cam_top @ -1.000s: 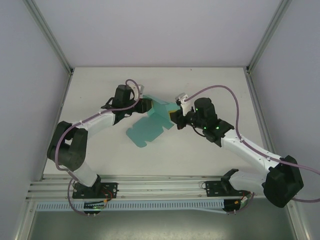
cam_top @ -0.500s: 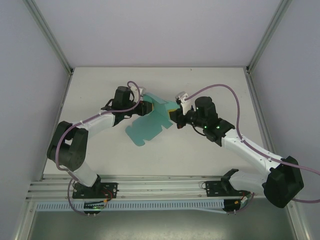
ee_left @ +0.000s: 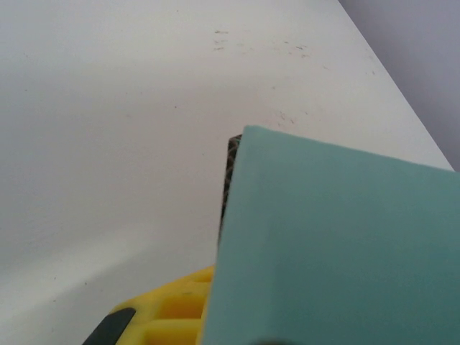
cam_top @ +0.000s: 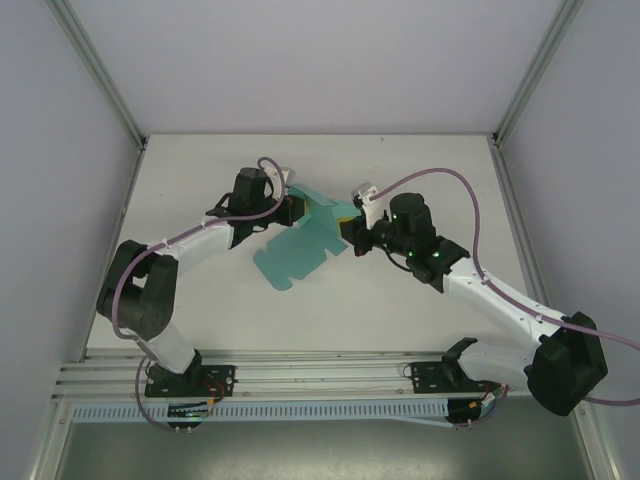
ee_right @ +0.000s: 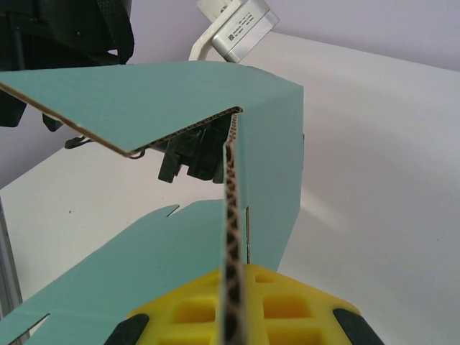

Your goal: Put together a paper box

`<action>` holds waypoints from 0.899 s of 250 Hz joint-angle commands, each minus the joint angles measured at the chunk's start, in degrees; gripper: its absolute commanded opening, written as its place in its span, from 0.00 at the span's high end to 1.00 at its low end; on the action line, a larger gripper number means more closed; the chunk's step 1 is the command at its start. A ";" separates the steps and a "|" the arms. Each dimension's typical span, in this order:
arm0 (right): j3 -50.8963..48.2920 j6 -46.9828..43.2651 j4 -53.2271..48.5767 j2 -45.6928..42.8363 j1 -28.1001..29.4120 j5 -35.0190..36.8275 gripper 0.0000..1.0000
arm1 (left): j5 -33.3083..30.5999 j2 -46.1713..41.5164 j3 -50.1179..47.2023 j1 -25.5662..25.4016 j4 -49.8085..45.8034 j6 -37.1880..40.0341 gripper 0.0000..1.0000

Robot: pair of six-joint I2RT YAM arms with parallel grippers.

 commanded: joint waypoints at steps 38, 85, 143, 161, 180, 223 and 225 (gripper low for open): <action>1.18 1.58 2.05 -2.08 0.47 -2.55 1.00 | -3.69 3.34 0.69 1.17 -0.20 0.64 1.00; 0.97 1.98 2.36 -2.54 0.48 -1.72 1.00 | -21.40 4.60 1.17 0.47 -8.01 2.92 1.00; 1.41 2.04 1.91 -2.53 0.63 -0.86 1.00 | -43.39 10.17 6.24 -1.28 -18.41 -0.77 1.00; 1.81 1.88 1.44 -2.53 0.63 -0.57 1.00 | -46.52 10.43 7.24 -1.85 -19.62 -1.27 1.00; 1.92 1.88 1.42 -2.64 0.56 -0.34 1.00 | -50.75 10.96 9.08 -2.34 -22.38 -1.90 1.00; 0.86 2.43 2.41 -2.44 0.55 2.86 0.98 | -39.74 5.27 5.55 -2.34 -16.18 -0.46 1.00; 0.86 2.52 2.40 -2.47 0.51 3.16 0.96 | -38.93 4.71 5.13 -2.34 -15.48 -0.37 1.00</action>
